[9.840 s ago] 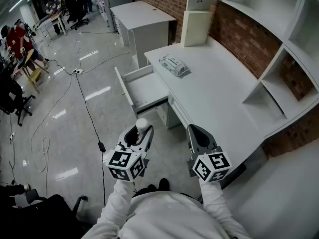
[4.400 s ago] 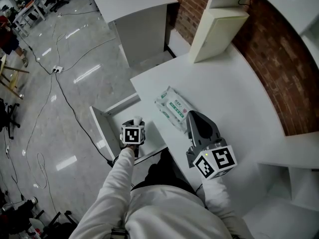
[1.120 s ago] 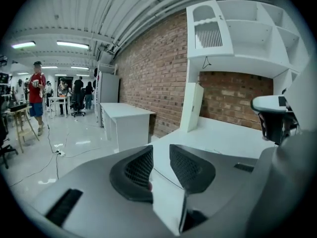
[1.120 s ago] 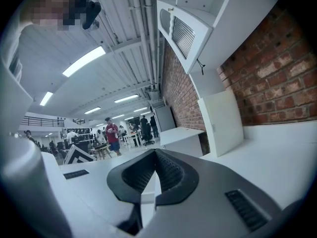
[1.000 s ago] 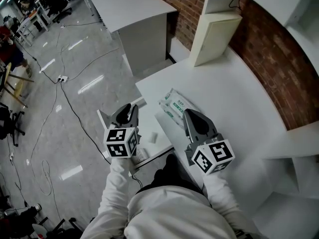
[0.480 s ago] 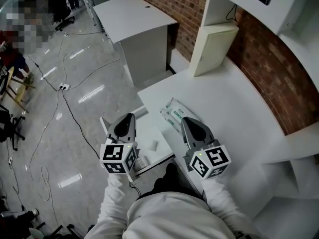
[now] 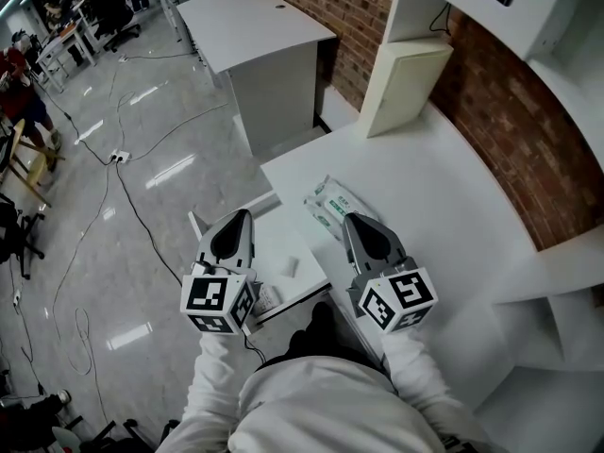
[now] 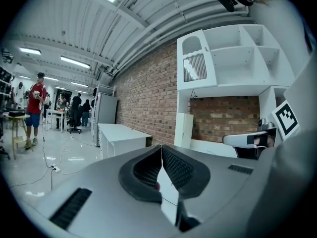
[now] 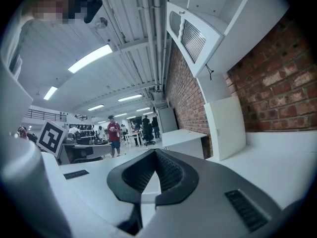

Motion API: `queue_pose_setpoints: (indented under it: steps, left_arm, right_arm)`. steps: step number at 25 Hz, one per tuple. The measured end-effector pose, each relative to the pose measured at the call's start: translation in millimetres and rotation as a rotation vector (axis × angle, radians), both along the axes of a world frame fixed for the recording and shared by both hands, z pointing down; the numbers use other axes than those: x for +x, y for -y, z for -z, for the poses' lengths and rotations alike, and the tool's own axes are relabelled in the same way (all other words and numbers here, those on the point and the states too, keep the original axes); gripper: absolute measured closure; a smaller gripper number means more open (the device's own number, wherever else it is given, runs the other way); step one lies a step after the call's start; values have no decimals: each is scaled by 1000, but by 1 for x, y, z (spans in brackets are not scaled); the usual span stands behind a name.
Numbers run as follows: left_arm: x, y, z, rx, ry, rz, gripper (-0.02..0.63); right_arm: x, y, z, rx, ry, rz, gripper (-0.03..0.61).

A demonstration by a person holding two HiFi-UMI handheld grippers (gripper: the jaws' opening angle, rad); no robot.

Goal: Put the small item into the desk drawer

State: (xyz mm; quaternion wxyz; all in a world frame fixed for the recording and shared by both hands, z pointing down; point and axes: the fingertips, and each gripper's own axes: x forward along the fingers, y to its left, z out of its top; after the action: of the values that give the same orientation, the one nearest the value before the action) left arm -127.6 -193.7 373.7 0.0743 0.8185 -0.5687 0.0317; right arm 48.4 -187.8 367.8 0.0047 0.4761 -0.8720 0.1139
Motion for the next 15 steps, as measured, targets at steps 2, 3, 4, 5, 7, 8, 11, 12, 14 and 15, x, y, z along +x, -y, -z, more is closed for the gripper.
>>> queue_pose_setpoints:
  steps: [2,3,4,5,7,8,11,12,14,15]
  left_arm:
    - [-2,-2,2,4,-7,1,591]
    - [-3,-2,4,5,-9,1,591]
    - [-4,-3,5,8,-10,1,591]
    - [-4,-3,6,12,-9,0,591]
    - [-5,-4,9,18,-7,-2,591]
    - [-5,-5,10,21,-4,-2,591]
    - [-5,-7,10,27,5,-3,591]
    - [-5,-8,10,27,6,-2,591]
    - [-6,-8,10,27,3,2,591]
    - [-6,-8,10,29,1,4,591]
  right_arm:
    - [-1,-1,1,6,-6,3,552]
    - [-1,-2,1,8,-9,4,552]
    - [-1,-3,2,9,-12,3,552]
    - [-2,-3,2,10,-14,2,552]
    - [-2,-4,3,12,-16,0,552]
    - [-2,-4,3,13,-17,-1,552]
    - [-3,-5,5,17,-19,-1,552]
    - [-3,-5,5,17,-19,-1,552]
    - [-3,-5,5,17,-21,0,552]
    - [-3,-5,5,17,-22,0,552]
